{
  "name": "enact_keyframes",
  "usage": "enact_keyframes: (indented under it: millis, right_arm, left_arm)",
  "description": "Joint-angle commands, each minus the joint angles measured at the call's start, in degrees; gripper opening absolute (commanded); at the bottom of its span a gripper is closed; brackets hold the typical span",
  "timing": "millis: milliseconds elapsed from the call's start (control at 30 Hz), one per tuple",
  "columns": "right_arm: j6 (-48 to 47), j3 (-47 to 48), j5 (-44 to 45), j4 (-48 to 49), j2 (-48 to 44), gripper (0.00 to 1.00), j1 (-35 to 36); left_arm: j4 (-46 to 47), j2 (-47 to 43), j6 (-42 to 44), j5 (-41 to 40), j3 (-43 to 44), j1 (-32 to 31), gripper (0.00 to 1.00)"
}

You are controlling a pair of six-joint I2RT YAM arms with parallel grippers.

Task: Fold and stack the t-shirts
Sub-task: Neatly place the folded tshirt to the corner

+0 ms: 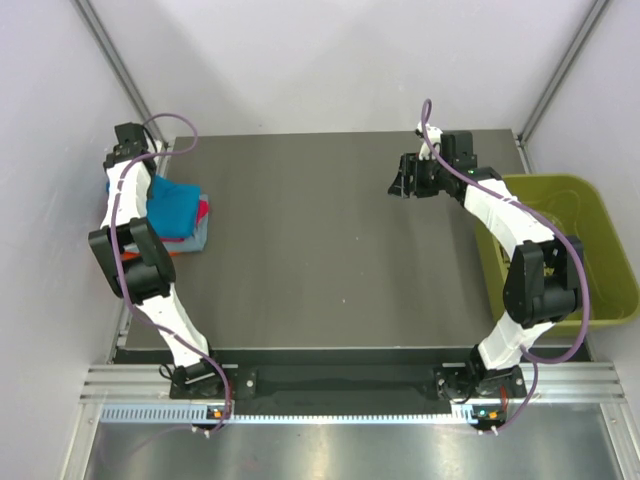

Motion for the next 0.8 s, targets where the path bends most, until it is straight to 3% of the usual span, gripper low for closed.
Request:
enact_keyframes:
  millis: [0, 333, 467, 533, 600, 633, 700, 733, 767]
  right_arm:
    - [-1.3, 0.3, 0.4, 2.2, -3.1, 0.61, 0.7]
    - [-1.1, 0.8, 0.3, 2.8, -1.8, 0.61, 0.8]
    - [-1.0, 1.7, 0.1, 2.9, -0.6, 0.61, 1.5]
    - [-1.2, 2.4, 0.3, 3.0, -0.1, 0.61, 2.2]
    - [-1.1, 2.9, 0.3, 2.9, 0.4, 0.61, 2.5]
    - [-1.3, 3.2, 0.4, 2.8, 0.6, 0.61, 2.9]
    - [-1.6, 3.4, 0.5, 2.6, 0.7, 0.61, 3.1]
    - [-1.7, 3.4, 0.6, 2.7, 0.7, 0.61, 3.3]
    - [-1.9, 3.4, 0.8, 2.6, 0.5, 0.61, 3.3]
  left_arm:
    - [5.6, 0.6, -0.1, -1.2, 3.4, 0.4, 0.0]
    - [9.2, -1.2, -0.6, 2.6, 4.9, -0.1, 0.02]
    - [9.6, -0.2, 1.1, 1.5, 3.8, -0.1, 0.06]
    - [9.2, 0.5, 1.0, 0.6, 3.3, 0.0, 0.12]
    - [9.0, 1.1, -0.2, -1.0, 3.2, 0.0, 0.23]
    - [7.8, 1.3, -1.0, -1.7, 3.9, 0.0, 0.45]
    - [6.0, -0.1, -3.9, -0.5, 4.7, 0.0, 0.7]
    - [5.4, -1.3, -5.0, 1.2, 4.7, -0.2, 0.74]
    - [5.0, -4.2, -8.0, 3.8, 5.0, -0.3, 0.85]
